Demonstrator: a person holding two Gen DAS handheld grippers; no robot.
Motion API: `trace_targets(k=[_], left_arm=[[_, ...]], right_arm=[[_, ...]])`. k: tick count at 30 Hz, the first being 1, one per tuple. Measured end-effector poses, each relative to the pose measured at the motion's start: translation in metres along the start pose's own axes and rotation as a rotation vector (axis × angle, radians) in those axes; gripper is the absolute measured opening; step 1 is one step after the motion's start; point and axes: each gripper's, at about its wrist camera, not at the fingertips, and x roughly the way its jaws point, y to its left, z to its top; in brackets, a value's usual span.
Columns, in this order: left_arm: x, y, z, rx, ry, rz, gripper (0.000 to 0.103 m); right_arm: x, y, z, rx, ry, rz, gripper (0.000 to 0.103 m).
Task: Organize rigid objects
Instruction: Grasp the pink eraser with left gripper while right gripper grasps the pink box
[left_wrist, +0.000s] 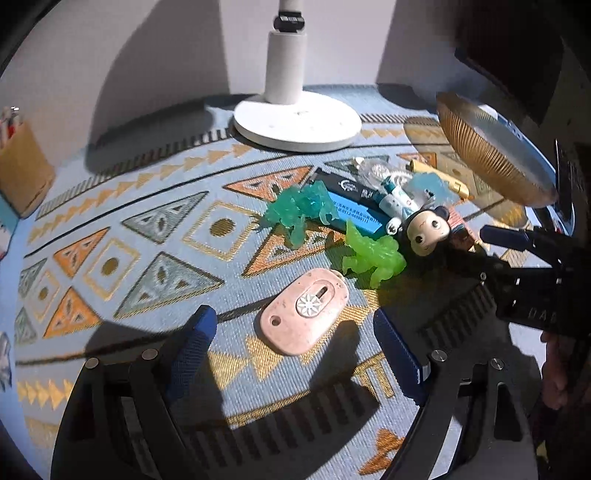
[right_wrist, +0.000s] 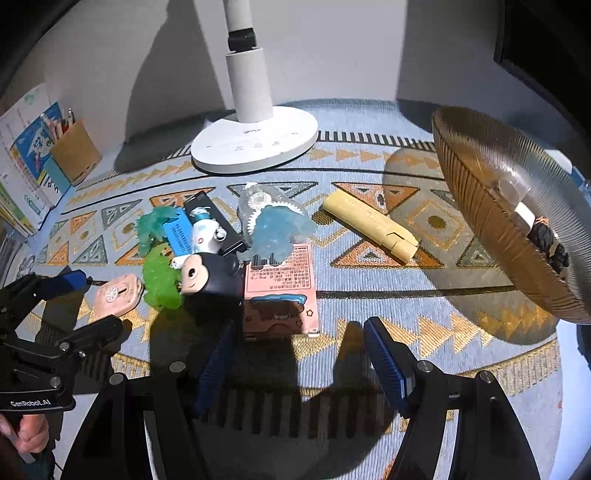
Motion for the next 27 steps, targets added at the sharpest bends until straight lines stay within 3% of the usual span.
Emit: trace_targets(k=[5, 8, 10, 13, 16, 27], left_arm=[[0.009, -0.003, 0.003, 0.034, 0.005, -0.006, 0.084], [0.009, -0.007, 0.004, 0.052, -0.005, 0.010, 0.069], [0.006, -0.011, 0.003, 0.072, -0.015, 0.034, 0.047], [0.004, -0.014, 0.003, 0.069, -0.027, 0.029, 0.046], [0.000, -0.019, 0.000, 0.075, -0.044, 0.039, 0.046], [-0.028, -0.031, -0.023, 0.017, -0.098, -0.012, 0.046]], right_arm=[[0.007, -0.001, 0.006, -0.002, 0.003, -0.008, 0.065], [0.008, 0.000, 0.006, -0.009, -0.004, -0.005, 0.060], [0.009, 0.001, 0.007, -0.016, -0.011, -0.010, 0.059], [0.010, 0.003, 0.008, -0.024, -0.028, -0.014, 0.057], [0.009, 0.003, 0.008, -0.028, -0.037, -0.003, 0.041], [-0.032, -0.006, -0.030, -0.049, -0.054, -0.035, 0.041]])
